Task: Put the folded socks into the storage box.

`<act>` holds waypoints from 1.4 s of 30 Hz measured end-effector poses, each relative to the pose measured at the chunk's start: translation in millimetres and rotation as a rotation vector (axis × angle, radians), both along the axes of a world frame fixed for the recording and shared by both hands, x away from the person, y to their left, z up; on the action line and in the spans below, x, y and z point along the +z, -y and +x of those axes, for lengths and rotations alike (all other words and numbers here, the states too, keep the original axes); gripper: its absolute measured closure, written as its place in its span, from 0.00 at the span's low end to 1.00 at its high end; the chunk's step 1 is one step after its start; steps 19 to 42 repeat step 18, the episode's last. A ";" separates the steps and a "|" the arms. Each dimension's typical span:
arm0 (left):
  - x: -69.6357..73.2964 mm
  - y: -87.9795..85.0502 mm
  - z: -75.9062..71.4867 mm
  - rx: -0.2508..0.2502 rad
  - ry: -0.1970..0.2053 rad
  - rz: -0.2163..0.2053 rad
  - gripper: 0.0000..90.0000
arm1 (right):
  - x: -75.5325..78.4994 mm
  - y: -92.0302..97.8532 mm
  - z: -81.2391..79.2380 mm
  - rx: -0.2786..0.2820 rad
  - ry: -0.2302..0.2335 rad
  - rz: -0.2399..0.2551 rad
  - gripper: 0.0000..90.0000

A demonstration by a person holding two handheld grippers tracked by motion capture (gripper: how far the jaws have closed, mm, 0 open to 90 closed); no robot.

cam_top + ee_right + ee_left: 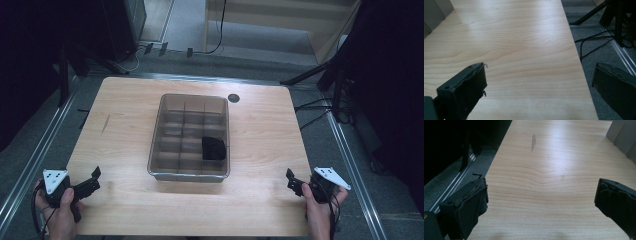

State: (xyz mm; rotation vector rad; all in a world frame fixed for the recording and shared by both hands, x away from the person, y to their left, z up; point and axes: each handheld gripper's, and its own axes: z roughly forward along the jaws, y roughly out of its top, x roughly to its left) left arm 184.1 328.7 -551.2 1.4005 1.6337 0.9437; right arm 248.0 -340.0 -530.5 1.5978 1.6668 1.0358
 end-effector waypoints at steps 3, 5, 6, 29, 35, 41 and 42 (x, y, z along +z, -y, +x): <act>0.0 0.0 -0.2 -0.002 -0.001 -0.001 0.00 | -4.6 10.7 -9.9 -0.013 -0.001 0.035 0.00; 0.0 0.0 -0.2 -0.003 -0.001 -0.001 0.00 | -5.9 12.5 -11.5 -0.012 -0.003 0.033 0.00; 0.0 0.0 -0.2 -0.003 -0.001 0.000 0.00 | -9.3 15.7 -15.4 -0.013 -0.014 0.033 0.00; 0.0 -0.5 -0.1 -0.005 -0.003 -0.005 0.00 | -11.6 17.9 -18.8 -0.024 -0.016 0.027 0.00; 0.0 -0.5 -0.1 -0.005 -0.003 -0.005 0.00 | -11.6 17.9 -18.8 -0.024 -0.016 0.027 0.00; 0.0 -0.5 -0.1 -0.005 -0.003 -0.005 0.00 | -11.6 17.9 -18.8 -0.024 -0.016 0.027 0.00; 0.0 -0.5 -0.1 -0.005 -0.003 -0.005 0.00 | -11.6 17.9 -18.8 -0.024 -0.016 0.027 0.00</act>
